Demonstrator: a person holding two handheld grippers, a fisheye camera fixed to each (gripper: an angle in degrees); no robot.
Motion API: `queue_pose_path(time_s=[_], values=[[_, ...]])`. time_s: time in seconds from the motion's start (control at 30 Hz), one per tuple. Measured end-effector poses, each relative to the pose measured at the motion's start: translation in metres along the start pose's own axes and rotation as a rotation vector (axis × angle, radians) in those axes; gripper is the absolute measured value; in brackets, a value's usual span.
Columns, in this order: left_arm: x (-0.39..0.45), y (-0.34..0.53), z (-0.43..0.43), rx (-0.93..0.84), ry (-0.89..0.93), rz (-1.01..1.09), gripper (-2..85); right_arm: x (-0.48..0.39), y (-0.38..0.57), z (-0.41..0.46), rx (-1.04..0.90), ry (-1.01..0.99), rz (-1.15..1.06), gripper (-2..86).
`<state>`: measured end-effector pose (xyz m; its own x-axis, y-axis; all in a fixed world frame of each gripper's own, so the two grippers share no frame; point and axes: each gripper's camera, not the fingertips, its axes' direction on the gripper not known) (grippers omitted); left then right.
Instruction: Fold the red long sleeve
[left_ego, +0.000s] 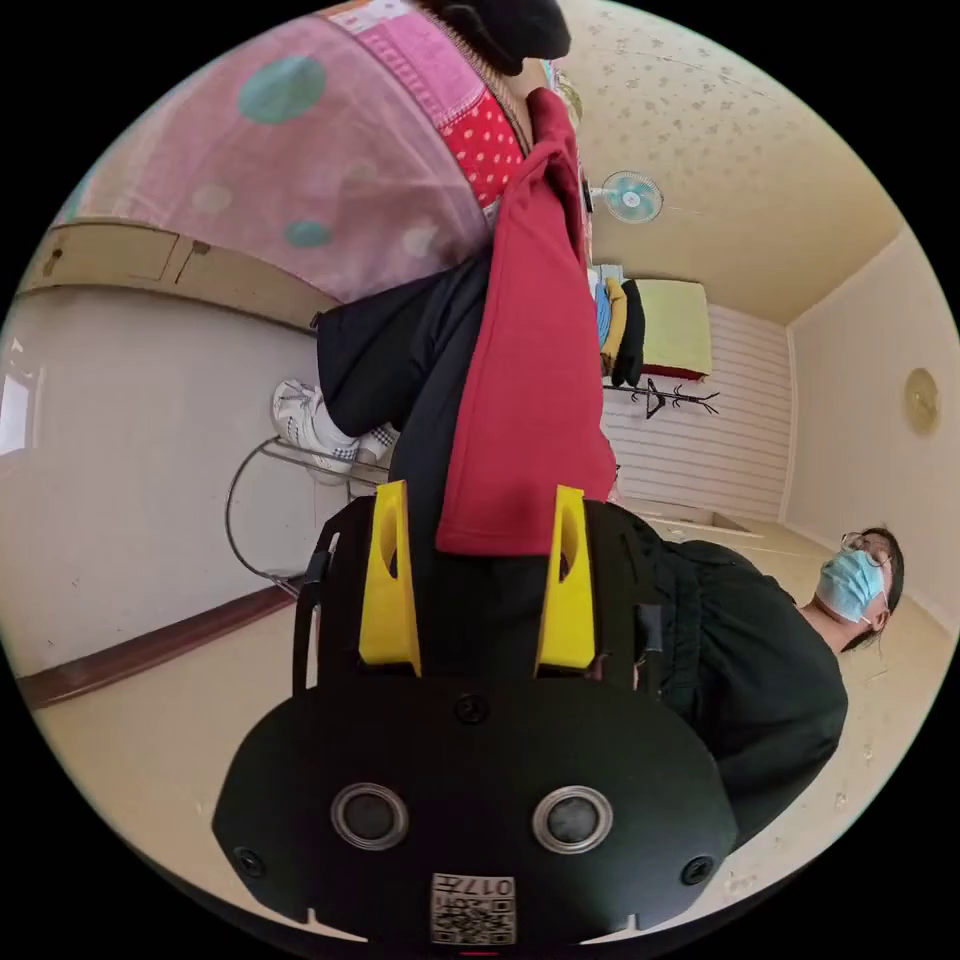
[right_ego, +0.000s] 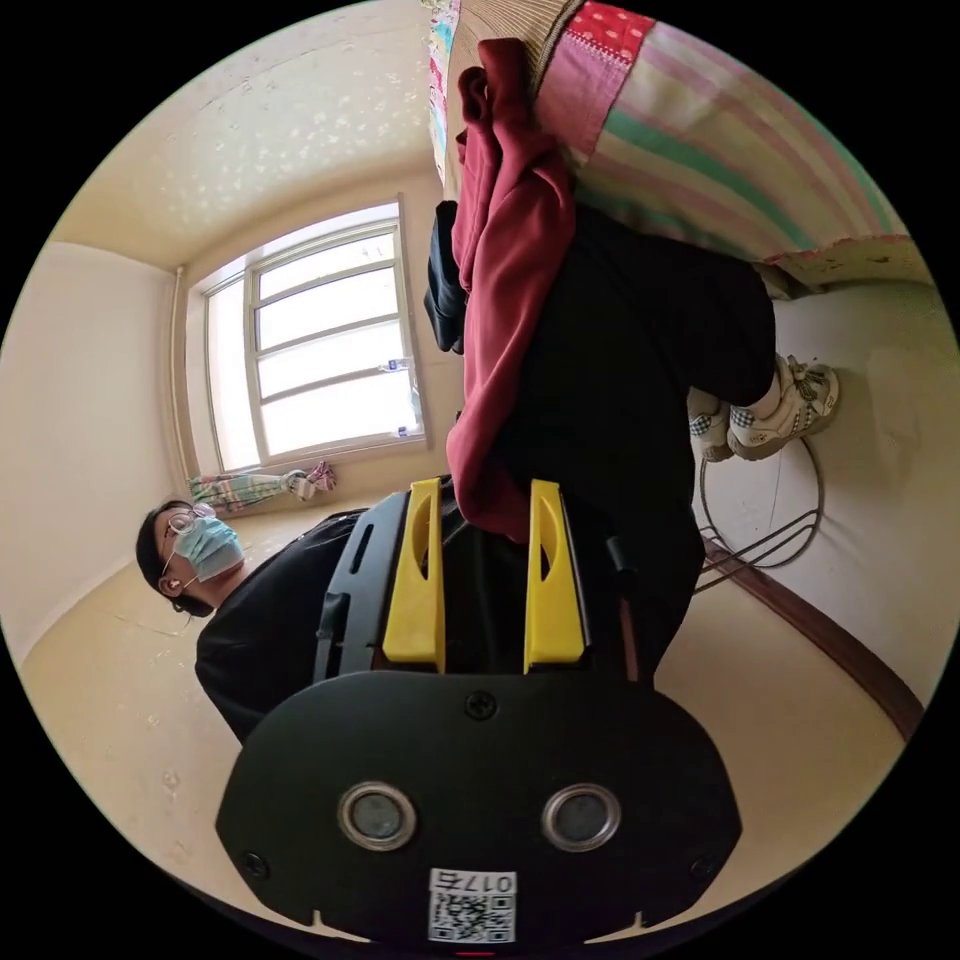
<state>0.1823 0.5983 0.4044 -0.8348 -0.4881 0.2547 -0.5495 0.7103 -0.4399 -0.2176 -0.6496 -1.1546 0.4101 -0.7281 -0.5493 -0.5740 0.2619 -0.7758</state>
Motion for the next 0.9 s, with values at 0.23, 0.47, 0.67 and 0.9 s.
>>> queue_pose_path(time_s=[0.23,0.47,0.67,0.9], values=[[-0.035,0.013,-0.011,-0.073,0.084,-0.056,11.8,0.001,0.014,0.0,-0.142,0.021,0.022,14.1],[-0.017,0.048,-0.077,0.108,0.464,0.214,4.8,0.001,0.026,-0.005,-0.18,0.043,-0.011,13.5],[0.017,0.058,-0.127,0.276,0.631,0.384,4.6,0.013,0.053,-0.018,-0.096,0.06,-0.051,12.9],[0.045,0.051,-0.122,0.4,0.795,0.46,4.6,0.0,0.084,0.019,-0.166,0.178,-0.343,11.6]])
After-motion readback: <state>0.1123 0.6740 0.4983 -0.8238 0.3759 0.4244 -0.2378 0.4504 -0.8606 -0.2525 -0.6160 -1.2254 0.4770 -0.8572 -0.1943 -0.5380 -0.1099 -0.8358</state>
